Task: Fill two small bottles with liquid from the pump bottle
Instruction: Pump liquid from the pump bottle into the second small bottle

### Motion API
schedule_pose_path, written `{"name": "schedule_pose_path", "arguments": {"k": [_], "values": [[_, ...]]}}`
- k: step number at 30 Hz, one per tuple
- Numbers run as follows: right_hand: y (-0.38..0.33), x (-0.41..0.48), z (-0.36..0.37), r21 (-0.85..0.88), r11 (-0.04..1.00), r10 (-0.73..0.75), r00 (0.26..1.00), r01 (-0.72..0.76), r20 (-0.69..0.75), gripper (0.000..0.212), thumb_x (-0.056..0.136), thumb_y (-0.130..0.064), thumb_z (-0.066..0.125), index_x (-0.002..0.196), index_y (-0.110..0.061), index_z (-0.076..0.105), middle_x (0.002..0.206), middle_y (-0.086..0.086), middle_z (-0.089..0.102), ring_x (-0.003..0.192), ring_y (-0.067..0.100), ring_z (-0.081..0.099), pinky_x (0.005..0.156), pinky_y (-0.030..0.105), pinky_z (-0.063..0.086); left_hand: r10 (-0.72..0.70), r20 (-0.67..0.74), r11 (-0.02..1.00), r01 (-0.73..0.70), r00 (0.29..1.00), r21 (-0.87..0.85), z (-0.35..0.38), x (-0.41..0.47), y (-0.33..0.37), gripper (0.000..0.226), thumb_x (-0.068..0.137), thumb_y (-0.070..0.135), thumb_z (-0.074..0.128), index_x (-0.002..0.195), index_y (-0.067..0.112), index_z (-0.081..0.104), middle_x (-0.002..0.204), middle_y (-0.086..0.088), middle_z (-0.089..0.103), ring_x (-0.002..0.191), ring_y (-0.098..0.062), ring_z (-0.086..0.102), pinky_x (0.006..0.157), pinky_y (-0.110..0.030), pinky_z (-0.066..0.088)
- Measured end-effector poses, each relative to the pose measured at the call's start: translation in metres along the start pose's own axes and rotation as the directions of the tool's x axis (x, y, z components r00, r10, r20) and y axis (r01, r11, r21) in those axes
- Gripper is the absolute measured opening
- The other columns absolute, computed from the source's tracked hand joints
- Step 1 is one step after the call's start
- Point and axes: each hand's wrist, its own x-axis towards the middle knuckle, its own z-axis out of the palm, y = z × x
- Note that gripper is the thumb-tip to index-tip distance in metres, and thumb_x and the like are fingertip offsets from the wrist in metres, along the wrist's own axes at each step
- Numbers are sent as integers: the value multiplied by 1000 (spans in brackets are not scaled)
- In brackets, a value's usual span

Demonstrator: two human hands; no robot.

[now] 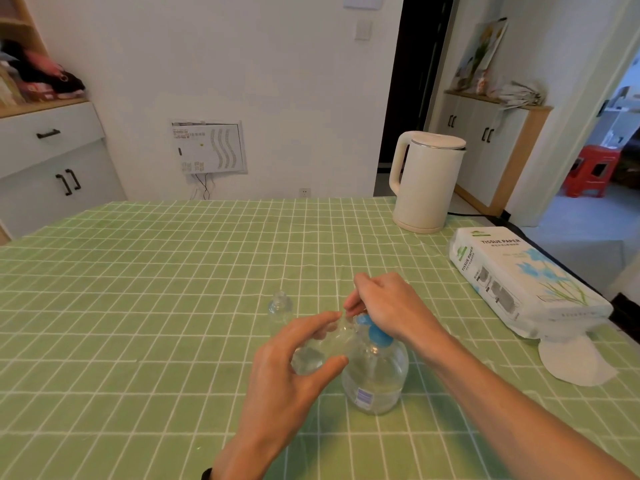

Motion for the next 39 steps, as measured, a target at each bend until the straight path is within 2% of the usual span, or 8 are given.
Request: {"name": "schedule_pose_path", "arguments": {"k": [10,15,19,23,28,33,36,39], "values": [[-11,-4,-6,-29,999,-26,999,25,-36,54,110,-43,39,84,-20,82,87,-7,83,94,17,78,104,47,58,17,1,1000,-17,1000,-9,-4,2,6,53,80,25,88,126,44,70,114,24,74,112,-4,67,91,-4,42],[-8,-1,-4,-18,1000,3,999,-4,-49,45,106,-38,48,82,-21,82,83,-7,83,93,17,79,102,48,59,20,-2,1000,-20,1000,-10,-1,2,2,53,78,28,88,126,42,70,113,24,74,109,-6,68,90,-6,43],[-2,0,0,-14,1000,25,999,-26,-47,41,104,-35,53,79,-21,82,81,-7,83,90,17,79,101,48,60,32,-9,999,-32,999,-15,3,0,-4,54,78,22,90,125,41,71,113,25,74,109,-2,69,90,-4,44],[-1,-1,2,-31,999,19,998,-21,-57,42,104,-36,53,79,-20,82,81,-6,83,89,19,80,99,49,61,27,-16,999,-27,1000,-19,4,-2,-6,53,77,30,87,125,43,71,113,25,75,110,-5,70,91,-5,44],[-4,-4,0,-57,998,-2,998,-1,-59,43,103,-36,51,87,-13,83,93,7,85,98,31,80,99,53,61,23,-14,999,-24,1000,-35,2,-1,-2,53,76,41,84,126,47,69,112,26,75,109,-3,69,91,-5,44],[-11,-2,-6,-97,995,-26,998,20,-54,45,100,-35,54,106,1,79,108,17,82,109,40,75,100,56,61,58,-8,998,-58,998,-33,-2,3,4,54,76,49,79,128,47,67,114,27,74,111,-3,68,91,-5,43],[-10,-1,-3,-81,996,-37,997,32,-61,40,99,-28,56,106,3,79,108,19,81,109,41,75,100,57,61,74,-10,997,-74,997,-33,0,3,1,54,77,48,85,128,46,68,113,25,74,110,-5,69,90,-5,44],[-5,1,0,-80,997,-24,998,19,-65,36,99,-26,58,101,1,81,100,15,83,103,37,78,98,56,62,77,-22,995,-79,997,-56,3,2,-5,52,76,43,81,126,44,69,113,21,76,107,-8,70,87,-6,45]]}}
